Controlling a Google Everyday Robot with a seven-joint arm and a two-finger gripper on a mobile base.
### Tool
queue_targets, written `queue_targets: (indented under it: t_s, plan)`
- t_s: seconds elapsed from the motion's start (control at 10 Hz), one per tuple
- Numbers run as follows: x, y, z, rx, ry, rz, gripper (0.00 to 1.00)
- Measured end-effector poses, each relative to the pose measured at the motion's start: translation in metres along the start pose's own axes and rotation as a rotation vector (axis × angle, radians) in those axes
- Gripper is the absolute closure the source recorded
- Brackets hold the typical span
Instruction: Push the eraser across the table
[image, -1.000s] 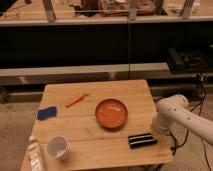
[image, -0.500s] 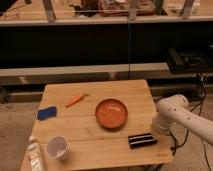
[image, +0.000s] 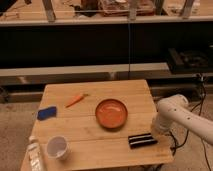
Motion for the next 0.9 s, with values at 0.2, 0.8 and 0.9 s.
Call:
queue_targets:
  t_s: [0.2,0.8,0.9]
  plan:
    - [-0.0001,0.0,0.0,0.0,0.0,0.0,0.99]
    - [0.0,0.0001,0.0,0.0,0.0,0.0,0.81]
    - [0.0,0.0001,0.0,0.0,0.0,0.0,0.69]
